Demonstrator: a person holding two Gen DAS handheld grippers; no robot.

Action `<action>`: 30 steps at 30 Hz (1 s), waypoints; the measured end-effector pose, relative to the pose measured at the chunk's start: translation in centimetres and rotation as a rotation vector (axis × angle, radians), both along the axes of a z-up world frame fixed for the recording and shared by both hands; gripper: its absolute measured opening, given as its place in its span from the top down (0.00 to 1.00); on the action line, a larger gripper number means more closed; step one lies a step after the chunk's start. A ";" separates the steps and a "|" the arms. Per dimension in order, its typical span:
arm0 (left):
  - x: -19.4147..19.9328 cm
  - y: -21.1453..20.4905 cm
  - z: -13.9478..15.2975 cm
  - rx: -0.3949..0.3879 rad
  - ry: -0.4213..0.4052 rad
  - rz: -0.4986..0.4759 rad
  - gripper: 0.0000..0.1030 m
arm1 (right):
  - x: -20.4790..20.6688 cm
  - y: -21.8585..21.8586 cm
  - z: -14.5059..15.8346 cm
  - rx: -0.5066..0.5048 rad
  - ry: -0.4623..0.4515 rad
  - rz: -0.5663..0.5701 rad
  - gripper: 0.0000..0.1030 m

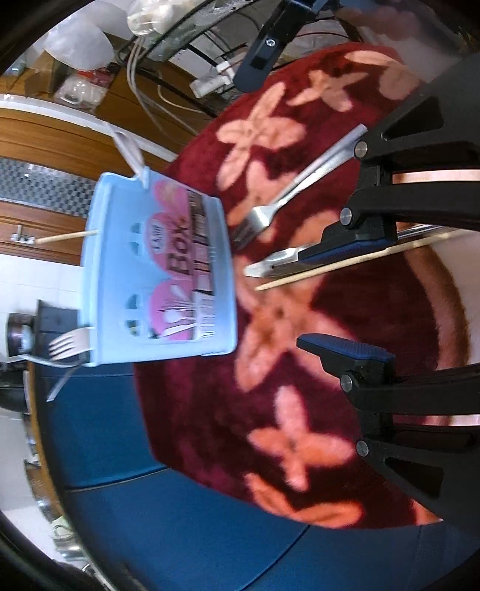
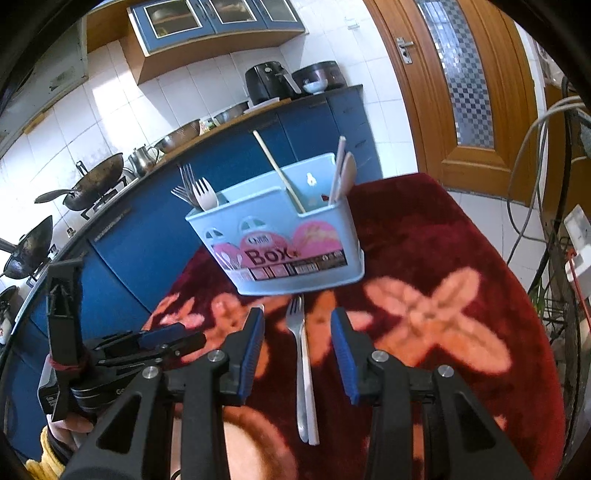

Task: Organize utensils
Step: 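Grasp a wooden chopstick with the left tool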

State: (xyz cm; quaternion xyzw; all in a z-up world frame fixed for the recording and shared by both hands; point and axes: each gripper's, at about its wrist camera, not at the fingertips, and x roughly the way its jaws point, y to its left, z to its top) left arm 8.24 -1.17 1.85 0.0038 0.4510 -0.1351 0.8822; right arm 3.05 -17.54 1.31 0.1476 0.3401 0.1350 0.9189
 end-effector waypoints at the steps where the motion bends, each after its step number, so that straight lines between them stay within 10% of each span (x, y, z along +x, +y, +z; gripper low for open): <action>1: 0.0 -0.1 -0.3 0.006 0.008 -0.001 0.62 | 0.0 -0.1 -0.2 0.002 0.005 -0.001 0.61; 30: 1.6 -2.4 -3.4 0.071 0.090 -0.055 0.69 | 0.3 -1.4 -2.5 0.019 0.061 -0.002 0.61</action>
